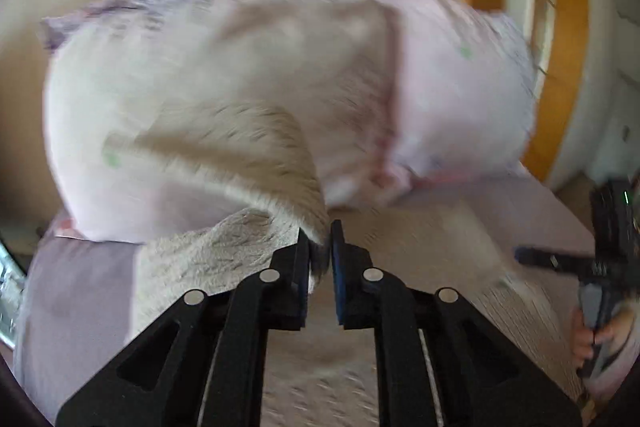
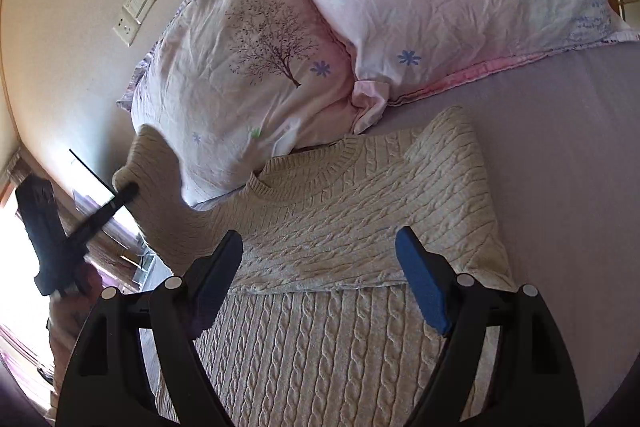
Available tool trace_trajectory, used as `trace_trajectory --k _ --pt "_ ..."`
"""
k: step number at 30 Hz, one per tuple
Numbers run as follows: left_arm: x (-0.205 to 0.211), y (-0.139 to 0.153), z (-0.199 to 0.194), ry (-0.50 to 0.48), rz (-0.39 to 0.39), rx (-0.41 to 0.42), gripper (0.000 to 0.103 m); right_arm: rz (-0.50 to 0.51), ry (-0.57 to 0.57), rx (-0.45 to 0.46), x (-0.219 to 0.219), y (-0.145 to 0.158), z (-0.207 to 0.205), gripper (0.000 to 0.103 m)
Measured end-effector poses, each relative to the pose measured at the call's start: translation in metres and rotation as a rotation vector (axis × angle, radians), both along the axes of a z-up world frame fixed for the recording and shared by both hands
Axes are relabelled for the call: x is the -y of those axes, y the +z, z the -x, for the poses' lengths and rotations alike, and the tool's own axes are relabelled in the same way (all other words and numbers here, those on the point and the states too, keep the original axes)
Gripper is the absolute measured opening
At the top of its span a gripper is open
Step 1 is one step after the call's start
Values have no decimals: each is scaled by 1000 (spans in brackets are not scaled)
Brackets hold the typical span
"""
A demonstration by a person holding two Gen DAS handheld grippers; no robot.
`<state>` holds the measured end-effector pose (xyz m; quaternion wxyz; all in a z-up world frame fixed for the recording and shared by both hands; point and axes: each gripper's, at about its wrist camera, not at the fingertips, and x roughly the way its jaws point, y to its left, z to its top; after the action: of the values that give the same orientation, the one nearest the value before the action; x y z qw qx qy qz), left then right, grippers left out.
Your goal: Fold small clothes
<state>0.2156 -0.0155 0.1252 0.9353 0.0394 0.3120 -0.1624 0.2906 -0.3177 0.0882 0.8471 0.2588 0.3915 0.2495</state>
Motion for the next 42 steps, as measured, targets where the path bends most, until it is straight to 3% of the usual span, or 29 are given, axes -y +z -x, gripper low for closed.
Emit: trace_trajectory --k 3,6,8,12,16,17,18,19,23,26,28,29,31,32,33,34,39,42 --pt "57 -66 21 -158 -106 -155 12 -8 -21 -38 11 -6 -2 80" --pt "40 -86 48 -152 -83 -172 12 16 -12 -57 15 -8 -5 78" --pt "10 -80 61 -100 -26 -158 15 60 -15 -79 11 -11 -13 72" --pt "-46 -66 80 63 -8 -131 30 70 -124 -199 17 -28 -38 50" --pt "-93 -69 99 216 4 -154 41 57 -192 -285 19 -50 -42 44" --pt "-102 -72 101 242 10 -160 43 43 -204 -276 19 -52 -43 38" --pt "-111 -73 103 266 17 -167 43 17 -210 -259 19 -53 -46 17" --pt "-118 -76 104 291 26 -175 43 8 -195 -227 16 -51 -51 11" --pt "-143 -80 117 340 99 -190 45 10 -219 -23 12 -13 -40 11" --pt "-149 -83 123 345 112 -189 47 130 -240 30 6 2 -44 15" --pt "-149 -85 128 325 135 -196 47 220 -282 -2 7 10 -41 50" --pt "-149 -86 130 314 137 -193 47 228 -307 19 11 16 -34 99" --pt "-148 -87 132 306 136 -188 49 201 -334 138 20 25 -19 99" --pt "-148 -87 133 303 142 -189 50 236 -327 138 21 25 -20 90" --pt "-148 -88 132 299 149 -191 50 274 -319 110 24 23 -25 61" --pt "-147 -88 132 293 153 -193 51 290 -307 76 27 18 -31 52" --pt "-143 -88 132 272 158 -191 54 315 -176 -89 46 -20 -62 50" --pt "-144 -89 131 272 155 -196 55 304 -112 -78 51 -28 -65 50"
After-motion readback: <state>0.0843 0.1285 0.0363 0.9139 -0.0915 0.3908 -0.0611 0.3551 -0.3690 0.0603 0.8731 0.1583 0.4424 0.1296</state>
